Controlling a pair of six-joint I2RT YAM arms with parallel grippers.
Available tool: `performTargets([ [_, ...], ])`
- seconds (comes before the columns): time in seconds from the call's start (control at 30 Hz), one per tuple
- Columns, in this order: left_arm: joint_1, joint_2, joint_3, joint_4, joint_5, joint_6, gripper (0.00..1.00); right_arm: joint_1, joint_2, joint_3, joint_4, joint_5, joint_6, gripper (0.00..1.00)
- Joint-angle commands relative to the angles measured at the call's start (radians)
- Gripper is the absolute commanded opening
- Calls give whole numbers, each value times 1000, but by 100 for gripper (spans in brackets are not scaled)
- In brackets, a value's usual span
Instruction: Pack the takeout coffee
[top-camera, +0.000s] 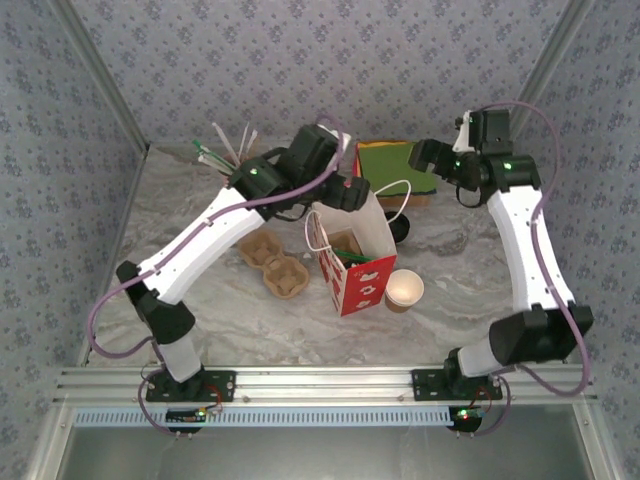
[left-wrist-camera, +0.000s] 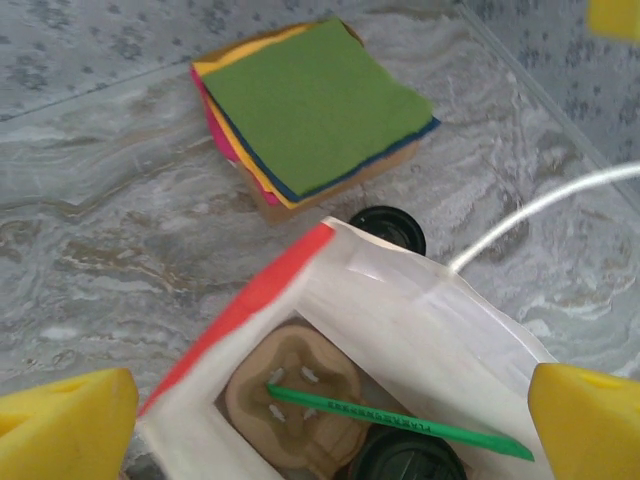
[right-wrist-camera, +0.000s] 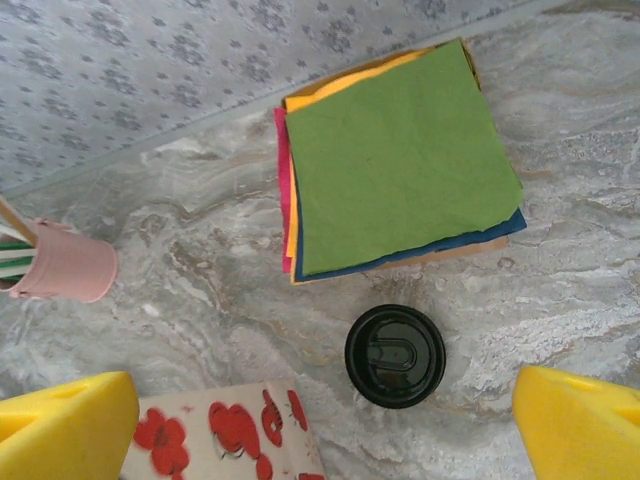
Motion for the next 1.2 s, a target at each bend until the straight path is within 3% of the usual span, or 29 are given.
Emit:
performTargets([
  [0.0,44,-93,-14,-14,24,-54,100,-14,81,49,30,-7,-30,97],
  [0.13,104,-171,-115,10,45,-108,100,-37,206,94,52,-8,-39,94],
  [0.27,175,-255,-248,68,99,-181,100,-30,340,161,49,3,-52,81],
  [0.57,239,-340,-363,61,121,-267,100,61,625,345,32,211,-105,80],
  [0.93,249,-396,-419,34,90,-313,100,96,961,707,-58,285,-152,80],
  [1.17,258,-405,-427,22,73,-317,100,101,1049,771,-72,321,-167,84],
])
